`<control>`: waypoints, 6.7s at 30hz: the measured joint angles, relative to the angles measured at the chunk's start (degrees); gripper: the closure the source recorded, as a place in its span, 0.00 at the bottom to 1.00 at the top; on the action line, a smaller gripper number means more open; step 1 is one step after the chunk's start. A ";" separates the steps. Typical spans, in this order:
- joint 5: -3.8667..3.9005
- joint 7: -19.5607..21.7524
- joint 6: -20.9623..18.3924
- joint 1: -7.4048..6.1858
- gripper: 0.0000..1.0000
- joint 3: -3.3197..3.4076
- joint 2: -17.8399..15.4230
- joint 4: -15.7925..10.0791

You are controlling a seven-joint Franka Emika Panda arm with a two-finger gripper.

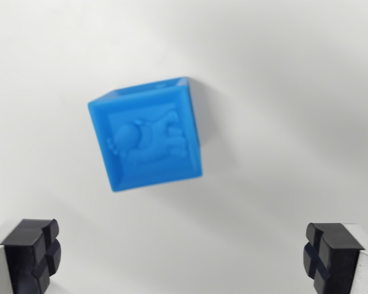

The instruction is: Stack cube

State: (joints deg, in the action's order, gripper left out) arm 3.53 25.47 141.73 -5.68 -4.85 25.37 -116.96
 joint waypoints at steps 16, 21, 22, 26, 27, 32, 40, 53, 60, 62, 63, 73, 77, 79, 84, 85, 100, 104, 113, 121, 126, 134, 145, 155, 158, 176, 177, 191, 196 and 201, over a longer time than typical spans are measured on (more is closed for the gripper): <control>1.54 -3.56 5.81 -1.58 0.00 -0.57 7.76 1.98; 1.74 -3.55 7.74 -1.79 0.00 -0.23 10.38 2.63; 1.76 -3.55 8.05 -1.87 0.00 -0.15 10.88 2.79; 1.81 -3.54 9.24 -2.15 0.00 0.15 12.46 3.23; 1.81 -3.54 9.35 -2.18 0.00 0.18 12.62 3.28; 1.81 -3.54 10.17 -2.42 0.00 0.47 13.87 3.73; 1.81 -3.54 10.35 -2.52 1.00 0.57 14.12 3.88; 1.81 -3.54 10.35 -2.52 1.00 0.58 14.11 3.89; 1.81 -3.54 10.35 -2.52 1.00 0.60 14.11 3.91; 1.81 -3.54 10.35 -2.52 1.00 0.60 14.11 3.91; 1.81 -3.54 10.35 -2.52 1.00 0.60 14.11 3.91; 1.81 -3.54 10.33 -2.52 1.00 0.60 14.08 3.90; 1.81 -3.54 10.26 -2.52 1.00 0.60 13.94 3.88; 1.81 -3.54 10.18 -2.52 1.00 0.60 13.77 3.82; 1.81 -3.54 9.85 -2.52 1.00 0.59 13.16 3.63; 1.81 -3.54 9.80 -2.52 1.00 0.58 13.09 3.61; 1.74 -3.56 7.70 -2.32 1.00 0.31 10.10 2.75; 1.67 -3.58 6.84 -2.24 1.00 0.18 8.99 2.53; 1.55 -3.71 4.96 -1.95 1.00 -0.16 6.45 1.91; 1.26 -3.93 2.84 -1.76 1.00 -0.46 3.90 1.52; 1.00 -4.13 1.49 -1.68 1.00 -0.58 2.33 1.39; 0.47 -4.47 -1.14 -1.64 1.00 -0.70 -0.41 1.34; -0.20 -4.12 -4.06 -1.69 1.00 -0.75 -3.96 0.87; -0.58 0.43 -3.53 -2.36 1.00 -0.75 -6.52 -2.75; -0.67 2.04 -3.33 -2.56 1.00 -0.75 -7.47 -3.90; -1.36 11.40 -1.97 -3.89 1.00 -0.76 -12.63 -10.37; -1.41 11.95 -1.90 -3.98 1.00 -0.76 -12.94 -10.76; -1.98 19.56 -1.19 -5.23 1.00 -0.77 -17.08 -15.61; -2.18 22.33 -1.03 -5.67 1.00 -0.82 -18.65 -17.34; -2.43 25.19 -0.88 -6.14 1.00 -0.90 -20.19 -19.01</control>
State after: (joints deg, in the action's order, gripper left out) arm 1.10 50.66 140.85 -11.82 -5.75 5.18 -135.97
